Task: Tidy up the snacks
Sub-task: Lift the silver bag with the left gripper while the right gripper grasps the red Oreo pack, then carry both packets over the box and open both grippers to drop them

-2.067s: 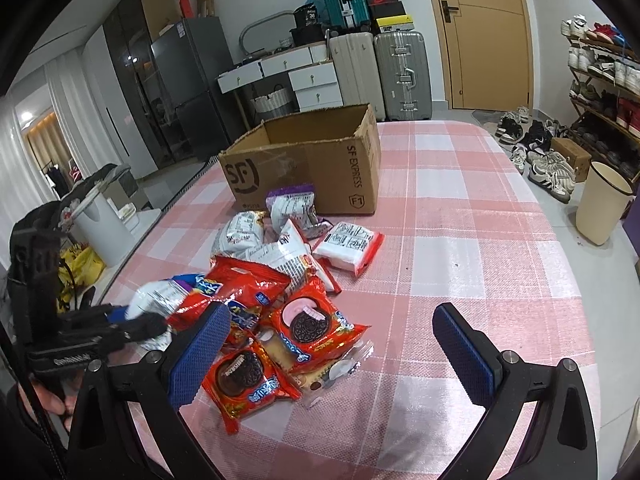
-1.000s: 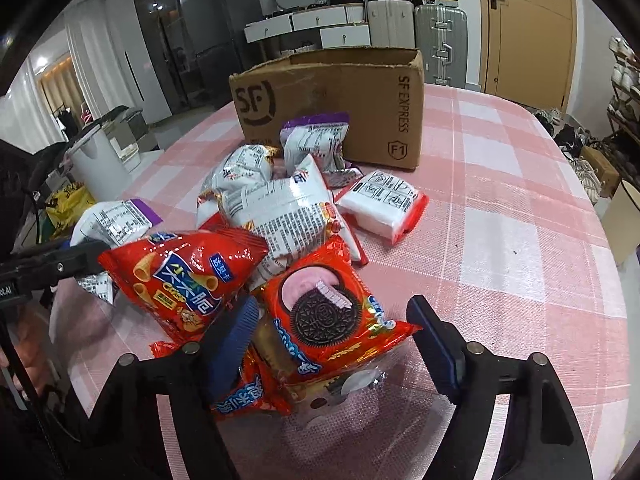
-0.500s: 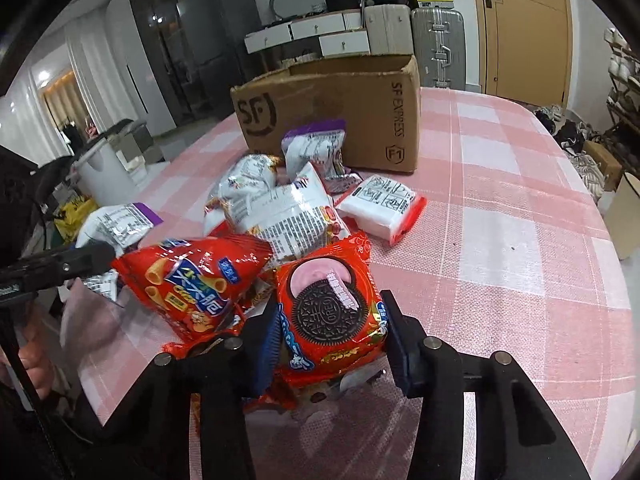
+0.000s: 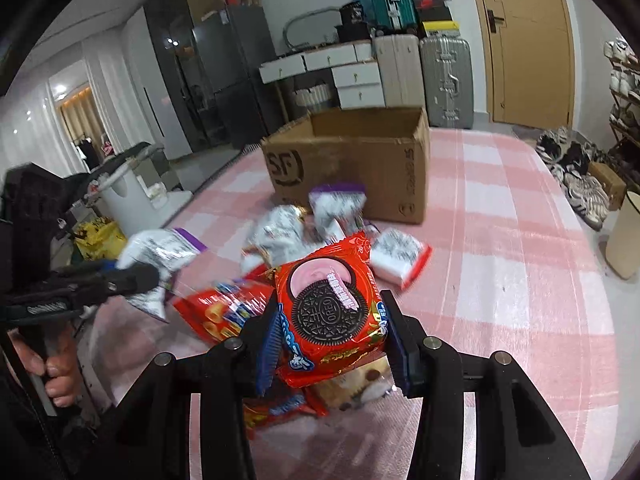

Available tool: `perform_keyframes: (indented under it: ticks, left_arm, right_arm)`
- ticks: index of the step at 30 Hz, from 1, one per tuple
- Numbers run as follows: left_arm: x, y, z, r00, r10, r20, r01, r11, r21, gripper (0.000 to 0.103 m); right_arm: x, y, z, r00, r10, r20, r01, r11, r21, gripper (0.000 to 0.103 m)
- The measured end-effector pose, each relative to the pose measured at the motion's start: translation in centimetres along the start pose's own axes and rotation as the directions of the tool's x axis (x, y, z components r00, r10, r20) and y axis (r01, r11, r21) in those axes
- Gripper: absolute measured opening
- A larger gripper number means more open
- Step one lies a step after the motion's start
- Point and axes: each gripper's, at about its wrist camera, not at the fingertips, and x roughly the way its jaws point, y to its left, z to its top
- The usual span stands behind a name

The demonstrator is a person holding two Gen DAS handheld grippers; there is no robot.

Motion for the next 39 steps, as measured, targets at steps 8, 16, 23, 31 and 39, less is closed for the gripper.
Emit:
perform_keyframes:
  ticks: [8, 16, 23, 31, 39]
  left_arm:
    - [-0.6, -1.0, 3.8, 0.998, 0.024, 0.050, -0.026, 0.998, 0.050, 0.041]
    - [-0.4, -2.2, 8.5, 0.996, 0.008, 0.084, -0.014, 0.997, 0.079, 0.041]
    - [0.1, -2.8, 13.2, 0.995, -0.001, 0.102, -0.009, 0.996, 0.094, 0.041]
    - [2.6, -2.8, 19.5, 0.995, 0.040, 0.088, -0.048, 0.995, 0.088, 0.041]
    - [6.2, -2.7, 24.3, 0.998, 0.027, 0.065, -0.032, 0.997, 0.064, 0.041]
  right_arm:
    - [-1.9, 0.9, 3.2, 0.996, 0.061, 0.058, -0.061, 0.998, -0.002, 0.046]
    - [-2.6, 1.2, 7.8, 0.988, 0.106, 0.112, -0.104, 0.994, -0.017, 0.046]
    - [-2.2, 1.1, 11.8, 0.984, 0.114, 0.136, -0.111, 0.993, -0.030, 0.046]
    - [-1.2, 0.4, 16.7, 0.982, 0.111, 0.155, -0.108, 0.994, -0.029, 0.046]
    - [1.5, -0.9, 20.4, 0.986, 0.094, 0.136, -0.093, 0.996, -0.013, 0.046]
